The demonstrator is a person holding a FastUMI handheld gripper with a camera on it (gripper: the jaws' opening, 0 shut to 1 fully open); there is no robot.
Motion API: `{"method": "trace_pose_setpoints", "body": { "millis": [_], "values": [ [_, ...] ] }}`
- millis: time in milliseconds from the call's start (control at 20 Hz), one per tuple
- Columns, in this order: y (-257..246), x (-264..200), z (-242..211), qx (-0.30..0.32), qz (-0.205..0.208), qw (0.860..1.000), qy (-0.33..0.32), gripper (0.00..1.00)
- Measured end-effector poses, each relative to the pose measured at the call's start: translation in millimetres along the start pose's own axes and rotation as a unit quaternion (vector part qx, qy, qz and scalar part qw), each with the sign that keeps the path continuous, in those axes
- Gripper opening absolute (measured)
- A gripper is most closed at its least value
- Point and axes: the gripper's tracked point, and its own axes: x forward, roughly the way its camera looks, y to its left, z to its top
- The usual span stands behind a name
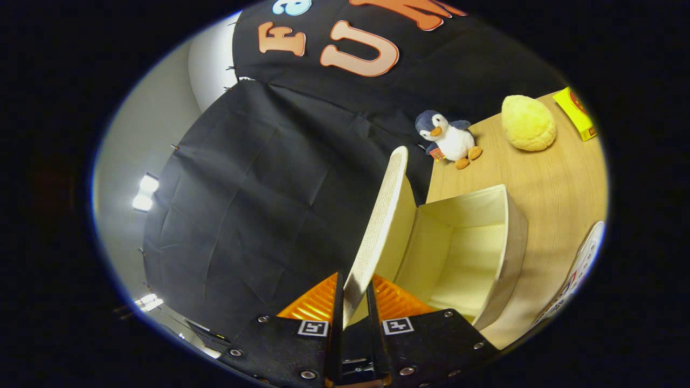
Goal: Open the storage box then place both shoes into the box .Put the left shoe in first, then the right shoe, with the right side of both shoes facing outward in a uniform manner.
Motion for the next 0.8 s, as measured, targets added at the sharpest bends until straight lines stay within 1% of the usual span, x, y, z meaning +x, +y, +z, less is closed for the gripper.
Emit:
{"method": "trace_pose_setpoints", "body": {
  "millis": [100,200,300,550,700,800],
  "values": [
    [16.0,8.2,0.9,0.002,0.006,1.000,-0.006,0.19],
    [22.5,27.3,3.4,0.028,0.009,1.000,-0.007,0.18],
    [27.2,40.5,6.8,0.038,0.008,0.999,-0.017,0.18],
    [48.0,73.5,16.0,0.035,0.005,0.999,-0.028,0.18],
    [56.8,95.9,15.1,0.055,0.015,0.998,-0.019,0.18],
    [61.2,109.8,16.2,0.050,0.011,0.999,-0.019,0.18]
  ]
}}
